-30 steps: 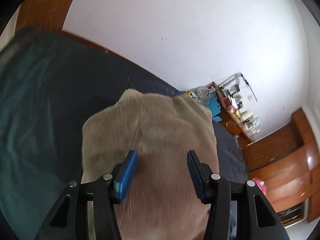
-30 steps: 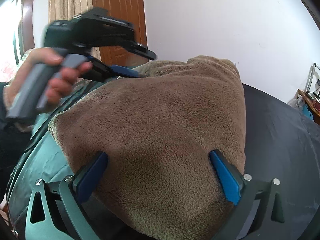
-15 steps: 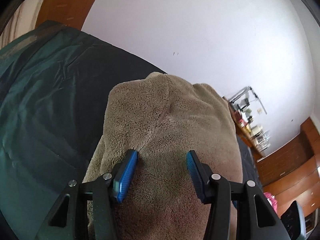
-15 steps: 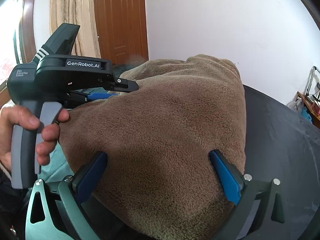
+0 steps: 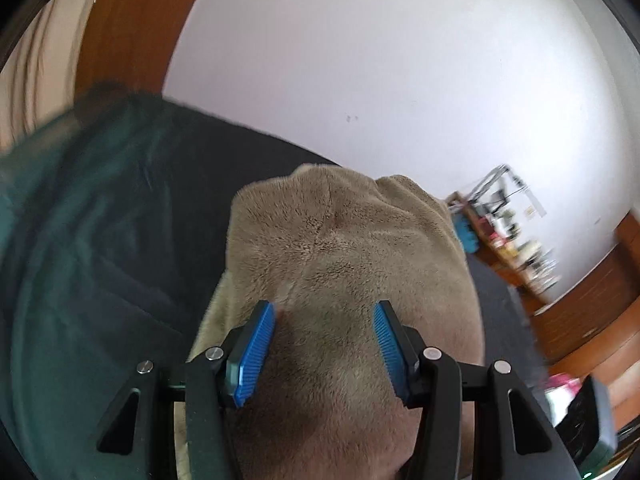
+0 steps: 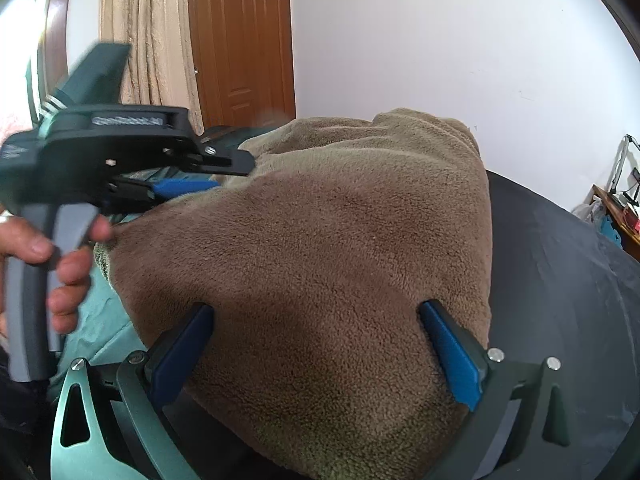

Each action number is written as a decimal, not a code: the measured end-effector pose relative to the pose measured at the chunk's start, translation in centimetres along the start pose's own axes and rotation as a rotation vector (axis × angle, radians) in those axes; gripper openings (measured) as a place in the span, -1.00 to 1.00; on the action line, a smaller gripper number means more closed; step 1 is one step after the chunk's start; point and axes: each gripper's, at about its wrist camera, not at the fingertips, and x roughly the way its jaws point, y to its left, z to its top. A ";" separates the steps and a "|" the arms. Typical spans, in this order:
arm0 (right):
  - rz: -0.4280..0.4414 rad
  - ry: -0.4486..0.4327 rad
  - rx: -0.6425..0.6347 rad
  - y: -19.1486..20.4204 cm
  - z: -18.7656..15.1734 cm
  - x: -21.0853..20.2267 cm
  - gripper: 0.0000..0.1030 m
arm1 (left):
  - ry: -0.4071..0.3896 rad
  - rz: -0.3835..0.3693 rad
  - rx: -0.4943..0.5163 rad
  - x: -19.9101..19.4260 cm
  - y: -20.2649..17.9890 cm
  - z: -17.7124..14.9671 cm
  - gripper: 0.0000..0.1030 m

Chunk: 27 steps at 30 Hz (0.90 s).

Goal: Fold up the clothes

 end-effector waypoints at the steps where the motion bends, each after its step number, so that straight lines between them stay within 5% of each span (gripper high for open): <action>1: -0.001 0.000 0.000 0.0 0.0 0.0 0.98 | -0.008 0.033 0.026 -0.4 -0.4 0.0 0.09; 4: -0.003 0.000 0.001 0.0 0.0 0.1 0.98 | 0.033 0.099 0.043 0.3 1.0 -0.8 0.14; 6: -0.005 0.001 0.000 0.0 0.0 0.1 0.98 | 0.051 0.109 0.017 1.3 2.1 -1.2 0.57; 9: -0.015 0.004 -0.009 0.1 0.0 0.2 0.98 | 0.082 0.066 -0.083 2.4 4.5 -1.4 0.86; 11: -0.027 0.008 -0.023 0.4 0.0 0.2 0.98 | 0.103 0.012 -0.158 3.9 3.8 -0.9 0.87; 20: -0.015 -0.030 -0.009 -0.2 0.1 -1.0 0.98 | 0.079 0.060 -0.108 3.4 3.7 -1.0 0.96; 27: 0.035 -0.132 0.263 -5.8 0.6 -3.2 0.99 | 0.093 0.047 -0.128 3.6 4.1 -0.8 0.96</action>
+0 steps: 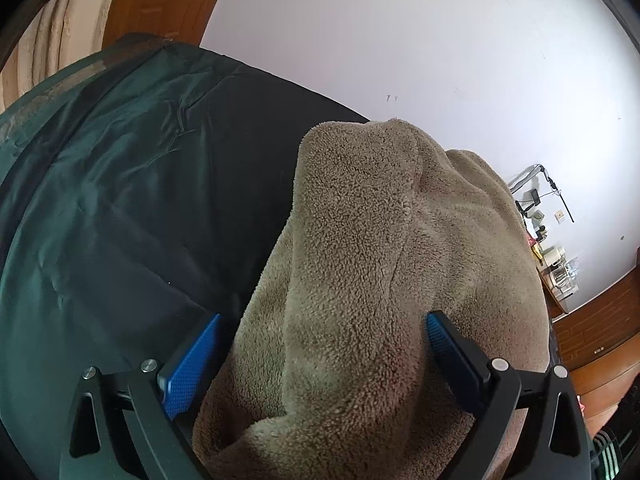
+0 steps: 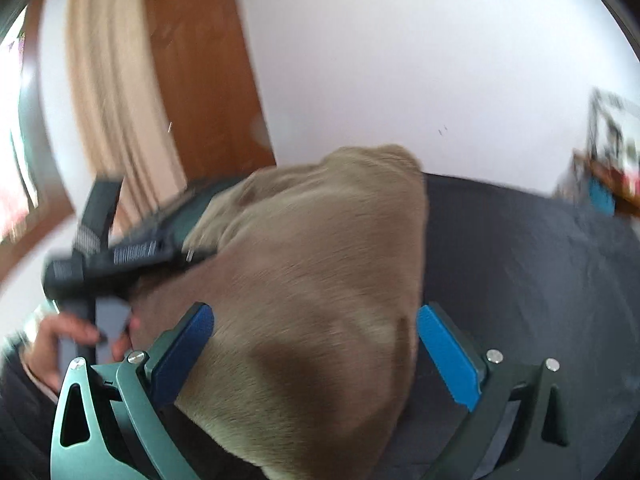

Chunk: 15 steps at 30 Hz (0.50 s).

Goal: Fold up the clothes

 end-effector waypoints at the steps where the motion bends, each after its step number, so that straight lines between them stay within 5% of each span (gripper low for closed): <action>1: 0.016 0.004 0.017 -0.3 0.0 0.1 0.99 | 0.001 -0.001 -0.001 0.0 0.1 0.0 0.96; 10: -0.013 0.220 -0.117 0.7 -1.3 4.1 0.99 | 0.008 -0.005 0.006 -0.1 0.8 -0.1 0.97; 15: -0.032 0.166 -0.124 0.0 -0.1 1.6 0.99 | 0.010 -0.009 0.015 -0.1 1.4 -0.2 0.97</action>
